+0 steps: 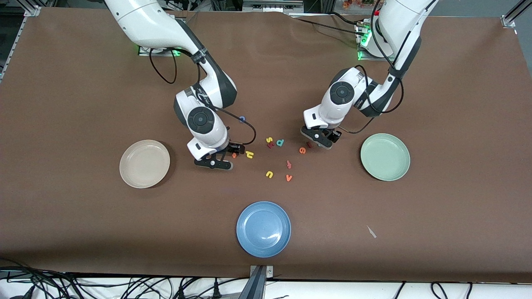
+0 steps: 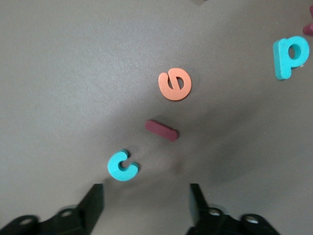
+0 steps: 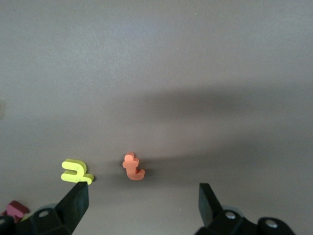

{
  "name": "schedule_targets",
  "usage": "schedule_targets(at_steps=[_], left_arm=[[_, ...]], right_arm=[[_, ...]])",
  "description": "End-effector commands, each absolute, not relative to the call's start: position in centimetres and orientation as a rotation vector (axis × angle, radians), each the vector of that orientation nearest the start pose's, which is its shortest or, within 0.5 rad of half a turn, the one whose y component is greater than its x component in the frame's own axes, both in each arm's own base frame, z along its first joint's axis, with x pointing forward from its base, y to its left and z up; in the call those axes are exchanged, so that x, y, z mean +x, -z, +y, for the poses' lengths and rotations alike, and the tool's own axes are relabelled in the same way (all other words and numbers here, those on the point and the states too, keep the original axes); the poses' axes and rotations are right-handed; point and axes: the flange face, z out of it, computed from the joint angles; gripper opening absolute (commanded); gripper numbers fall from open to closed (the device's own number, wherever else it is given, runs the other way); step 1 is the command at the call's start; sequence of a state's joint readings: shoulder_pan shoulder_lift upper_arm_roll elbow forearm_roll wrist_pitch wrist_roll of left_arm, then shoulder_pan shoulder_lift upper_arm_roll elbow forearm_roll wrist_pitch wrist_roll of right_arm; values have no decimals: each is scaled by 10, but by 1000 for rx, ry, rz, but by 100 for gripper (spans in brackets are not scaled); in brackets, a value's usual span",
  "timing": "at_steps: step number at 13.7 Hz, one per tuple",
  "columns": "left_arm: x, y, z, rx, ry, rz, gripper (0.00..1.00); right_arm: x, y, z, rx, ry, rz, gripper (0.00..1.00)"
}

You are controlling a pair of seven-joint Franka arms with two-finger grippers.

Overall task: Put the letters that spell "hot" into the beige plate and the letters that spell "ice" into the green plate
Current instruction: 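Grasp the cyan c with the left gripper while the right gripper grasps orange t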

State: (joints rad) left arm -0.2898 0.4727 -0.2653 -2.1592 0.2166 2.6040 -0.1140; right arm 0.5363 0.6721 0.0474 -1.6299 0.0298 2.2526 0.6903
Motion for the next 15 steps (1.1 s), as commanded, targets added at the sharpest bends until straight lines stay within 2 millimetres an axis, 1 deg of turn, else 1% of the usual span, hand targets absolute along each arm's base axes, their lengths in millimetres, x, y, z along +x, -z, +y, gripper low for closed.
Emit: schedule_targets(at_steps=[1,2,3,4,5,8,10,11,12,13,14,15], left_arm=[[489,-174,-311,-2954,45,1017,74],[491,-172,-315,-2960,58,1021,74],[491,-169,-315,-2958,54,1025,74],[493,-170,-314,-2940,77,1053,70],[496,-170,-312,-2903,99,1093,70],[496,-166,-309,-2883,95,1114,70],[495,-163,-307,-2889,84,1097,66],[495,-162,-306,-2888,78,1094,63],[494,-162,-303,-2888,69,1088,55],[496,-164,-300,-2889,69,1080,40],[498,-165,-298,-2893,71,1069,23],[498,-165,-297,-2897,70,1061,21]], right_arm=[[573,-211,387,-3115,-118,219,100],[571,-204,389,-3124,-127,208,100],[567,-198,393,-3128,-130,193,100],[565,-193,396,-3125,-119,181,100],[565,-189,396,-3125,-117,174,100],[566,-182,397,-3129,-90,136,99],[568,-181,394,-3129,-90,115,98],[570,-181,392,-3129,-87,110,95],[570,-179,391,-3131,-91,96,93],[571,-178,390,-3132,-93,79,92],[572,-175,388,-3130,-86,74,90],[573,-172,388,-3126,-76,70,90]])
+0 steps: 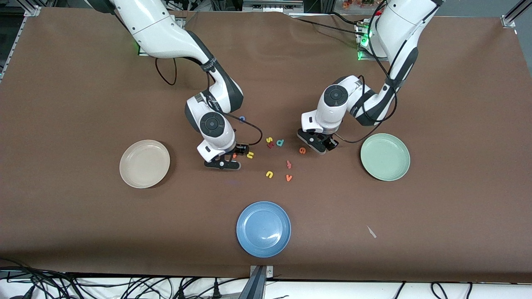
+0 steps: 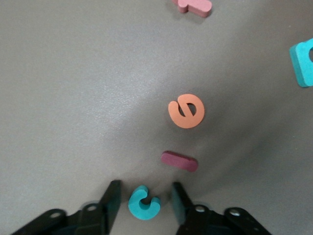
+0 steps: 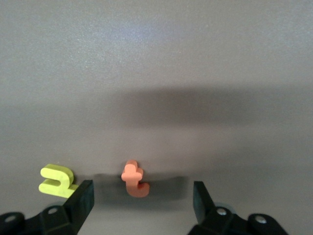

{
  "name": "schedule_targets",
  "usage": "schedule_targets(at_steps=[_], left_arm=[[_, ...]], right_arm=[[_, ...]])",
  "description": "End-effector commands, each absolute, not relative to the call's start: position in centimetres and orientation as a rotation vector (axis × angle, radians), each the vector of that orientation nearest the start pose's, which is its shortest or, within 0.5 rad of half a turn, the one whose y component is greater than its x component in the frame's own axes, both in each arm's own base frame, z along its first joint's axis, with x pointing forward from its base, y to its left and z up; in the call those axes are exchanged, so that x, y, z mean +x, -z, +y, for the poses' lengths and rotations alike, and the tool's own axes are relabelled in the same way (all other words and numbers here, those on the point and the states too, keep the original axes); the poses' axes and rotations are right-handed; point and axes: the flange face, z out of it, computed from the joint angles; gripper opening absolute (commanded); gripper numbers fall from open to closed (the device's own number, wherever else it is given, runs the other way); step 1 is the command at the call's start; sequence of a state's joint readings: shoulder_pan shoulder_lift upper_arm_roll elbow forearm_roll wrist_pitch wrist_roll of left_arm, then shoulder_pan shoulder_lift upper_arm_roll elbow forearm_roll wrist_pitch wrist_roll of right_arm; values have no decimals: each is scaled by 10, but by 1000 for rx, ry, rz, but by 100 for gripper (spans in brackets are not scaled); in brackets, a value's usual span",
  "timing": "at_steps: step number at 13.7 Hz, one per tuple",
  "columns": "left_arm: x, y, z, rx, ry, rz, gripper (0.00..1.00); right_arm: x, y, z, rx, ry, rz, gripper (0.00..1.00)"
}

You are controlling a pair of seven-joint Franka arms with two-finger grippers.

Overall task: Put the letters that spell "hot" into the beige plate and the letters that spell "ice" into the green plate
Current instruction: 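Grasp the cyan c with the left gripper while the right gripper grasps orange t, then drop the c on the green plate while the right gripper carries the t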

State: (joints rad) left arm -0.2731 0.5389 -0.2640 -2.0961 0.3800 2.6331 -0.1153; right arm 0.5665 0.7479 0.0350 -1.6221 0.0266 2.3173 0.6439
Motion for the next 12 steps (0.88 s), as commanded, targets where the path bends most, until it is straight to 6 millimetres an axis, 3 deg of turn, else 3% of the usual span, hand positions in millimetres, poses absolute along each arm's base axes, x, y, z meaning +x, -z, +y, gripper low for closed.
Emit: schedule_targets(at_steps=[1,4,7,10,12], left_arm=[[498,-165,-298,-2897,71,1063,15],[500,-171,-297,-2895,80,1062,10],[506,-200,-289,-2851,39,1030,10],[523,-242,-248,-2799,-28,969,11],[545,-257,-192,-2788,-50,980,11]], right_arm=[[573,-172,389,-3123,-71,71,88],[572,-172,390,-3124,-70,63,74],[573,-173,389,-3122,-69,64,67],[574,-179,389,-3117,-60,70,64],[574,-181,390,-3115,-56,68,61]])
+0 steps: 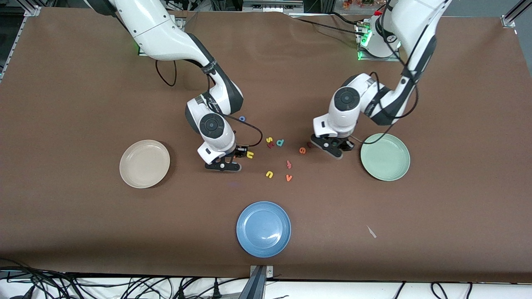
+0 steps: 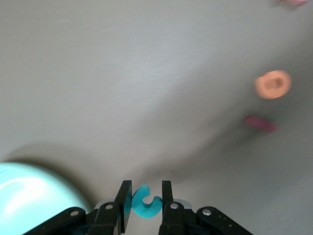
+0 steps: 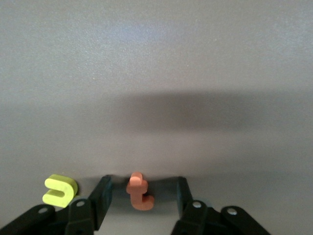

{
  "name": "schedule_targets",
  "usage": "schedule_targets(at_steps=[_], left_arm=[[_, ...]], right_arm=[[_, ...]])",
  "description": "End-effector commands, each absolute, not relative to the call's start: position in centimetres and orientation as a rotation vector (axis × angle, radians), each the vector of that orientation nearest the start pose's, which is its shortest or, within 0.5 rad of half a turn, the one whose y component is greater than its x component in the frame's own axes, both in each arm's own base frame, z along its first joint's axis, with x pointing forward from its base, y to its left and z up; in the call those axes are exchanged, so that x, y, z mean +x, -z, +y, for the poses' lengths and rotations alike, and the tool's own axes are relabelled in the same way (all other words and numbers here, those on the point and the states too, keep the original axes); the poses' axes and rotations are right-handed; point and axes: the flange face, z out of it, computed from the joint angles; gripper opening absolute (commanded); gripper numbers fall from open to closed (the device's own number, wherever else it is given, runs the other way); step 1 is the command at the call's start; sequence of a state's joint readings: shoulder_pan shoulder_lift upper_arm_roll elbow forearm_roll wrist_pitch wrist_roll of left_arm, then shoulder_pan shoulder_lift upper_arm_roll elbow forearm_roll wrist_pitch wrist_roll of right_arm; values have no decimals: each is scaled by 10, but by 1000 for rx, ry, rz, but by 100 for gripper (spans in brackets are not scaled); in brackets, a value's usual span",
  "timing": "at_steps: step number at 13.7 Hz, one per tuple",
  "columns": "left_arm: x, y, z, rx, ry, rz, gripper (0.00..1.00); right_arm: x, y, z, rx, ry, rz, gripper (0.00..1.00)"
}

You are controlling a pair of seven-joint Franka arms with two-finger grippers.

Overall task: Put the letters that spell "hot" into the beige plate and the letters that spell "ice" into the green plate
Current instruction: 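Drop the c on the green plate while the right gripper carries the t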

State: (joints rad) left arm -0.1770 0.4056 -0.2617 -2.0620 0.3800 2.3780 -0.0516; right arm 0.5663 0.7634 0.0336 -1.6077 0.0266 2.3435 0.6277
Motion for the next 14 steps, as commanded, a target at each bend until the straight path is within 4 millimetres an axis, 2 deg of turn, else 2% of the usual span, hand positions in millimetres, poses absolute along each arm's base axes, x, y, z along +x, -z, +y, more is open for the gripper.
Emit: schedule_targets(at_steps=[1,3,4,5,6,7,8,10,12,14], left_arm=[[554,-257,-166,-2784,-67,1010,11],[564,-248,-122,-2775,-109,1044,13],[568,-241,-95,-2807,-132,987,13],[569,-234,-85,-2820,-151,966,19],[568,-230,-84,-2823,-160,966,41],[567,-228,-87,-2822,-167,973,88],[567,-228,-87,-2822,-168,973,100],[567,-230,-88,-2825,-162,967,100],[565,-237,-105,-2851,-144,972,100],[564,-245,-120,-2946,-131,890,100]], right_arm=[[573,-182,390,-3116,-58,67,59],[571,-180,391,-3117,-63,69,58],[571,-181,391,-3117,-63,69,56],[571,-182,391,-3117,-61,64,53],[570,-182,391,-3118,-64,64,52],[569,-181,390,-3120,-68,64,48],[569,-181,390,-3120,-68,64,46],[569,-180,390,-3120,-65,65,42],[569,-180,390,-3119,-66,67,33],[568,-180,391,-3118,-67,68,32]])
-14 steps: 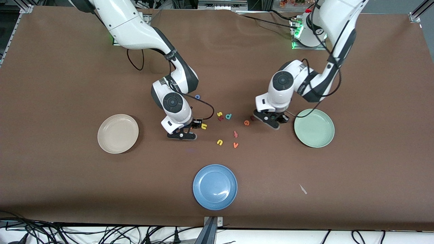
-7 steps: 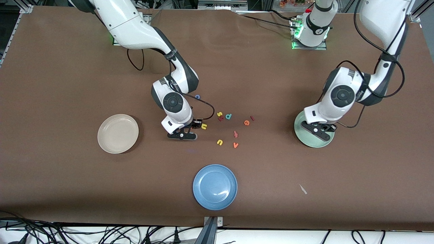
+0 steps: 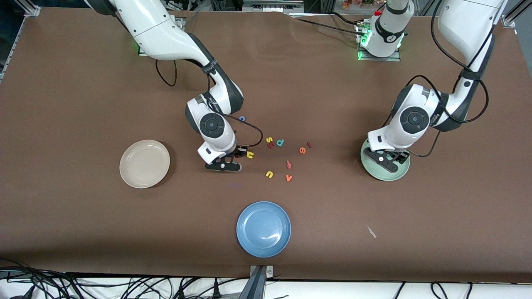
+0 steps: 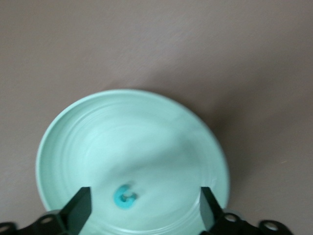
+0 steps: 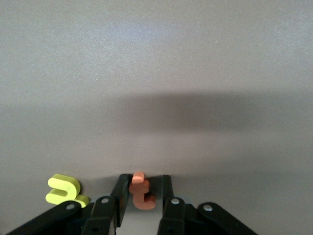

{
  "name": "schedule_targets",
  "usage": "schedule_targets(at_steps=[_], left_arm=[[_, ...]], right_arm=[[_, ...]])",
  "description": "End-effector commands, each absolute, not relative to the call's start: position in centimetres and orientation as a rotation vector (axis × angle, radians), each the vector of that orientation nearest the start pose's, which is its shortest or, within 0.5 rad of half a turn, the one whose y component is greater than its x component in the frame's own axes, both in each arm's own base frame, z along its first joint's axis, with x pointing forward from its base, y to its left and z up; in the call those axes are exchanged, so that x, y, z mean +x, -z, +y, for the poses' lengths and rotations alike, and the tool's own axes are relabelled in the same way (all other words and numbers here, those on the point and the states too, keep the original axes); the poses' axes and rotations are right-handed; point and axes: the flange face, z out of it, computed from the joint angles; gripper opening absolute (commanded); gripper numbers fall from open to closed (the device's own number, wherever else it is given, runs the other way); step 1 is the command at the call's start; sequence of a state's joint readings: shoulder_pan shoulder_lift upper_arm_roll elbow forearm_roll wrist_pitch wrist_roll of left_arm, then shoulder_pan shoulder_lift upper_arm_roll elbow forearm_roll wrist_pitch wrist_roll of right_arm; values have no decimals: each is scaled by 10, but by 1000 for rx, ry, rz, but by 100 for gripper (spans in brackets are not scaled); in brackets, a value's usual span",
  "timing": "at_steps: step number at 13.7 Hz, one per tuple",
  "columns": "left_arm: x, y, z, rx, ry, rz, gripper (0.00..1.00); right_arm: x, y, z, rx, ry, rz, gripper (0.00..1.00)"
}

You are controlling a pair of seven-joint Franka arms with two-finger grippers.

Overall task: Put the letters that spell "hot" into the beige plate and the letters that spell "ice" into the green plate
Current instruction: 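Drop the c on the green plate while the right gripper carries the t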

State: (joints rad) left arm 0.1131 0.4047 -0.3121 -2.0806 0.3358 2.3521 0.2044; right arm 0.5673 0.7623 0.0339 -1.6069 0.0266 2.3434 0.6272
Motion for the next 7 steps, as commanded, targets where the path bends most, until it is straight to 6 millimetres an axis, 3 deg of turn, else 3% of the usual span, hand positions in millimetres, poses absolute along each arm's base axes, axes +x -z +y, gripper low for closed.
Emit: schedule_targets(at_steps=[1,3,5,7], left_arm=[[563,-247,-121,-2983,-142,850,100],[569,-258,-129,-3039,-157,801,100],[572,-271,-152,-3105,-185,668,100],[569,-281,-188,-3125,-204,492,100]], right_arm=[[567,-180,393,-3116,-67,64,28],[567,-180,392,-3116,-70,65,25],[567,-180,392,-3116,-70,70,23],[566,-180,394,-3115,-71,71,20]])
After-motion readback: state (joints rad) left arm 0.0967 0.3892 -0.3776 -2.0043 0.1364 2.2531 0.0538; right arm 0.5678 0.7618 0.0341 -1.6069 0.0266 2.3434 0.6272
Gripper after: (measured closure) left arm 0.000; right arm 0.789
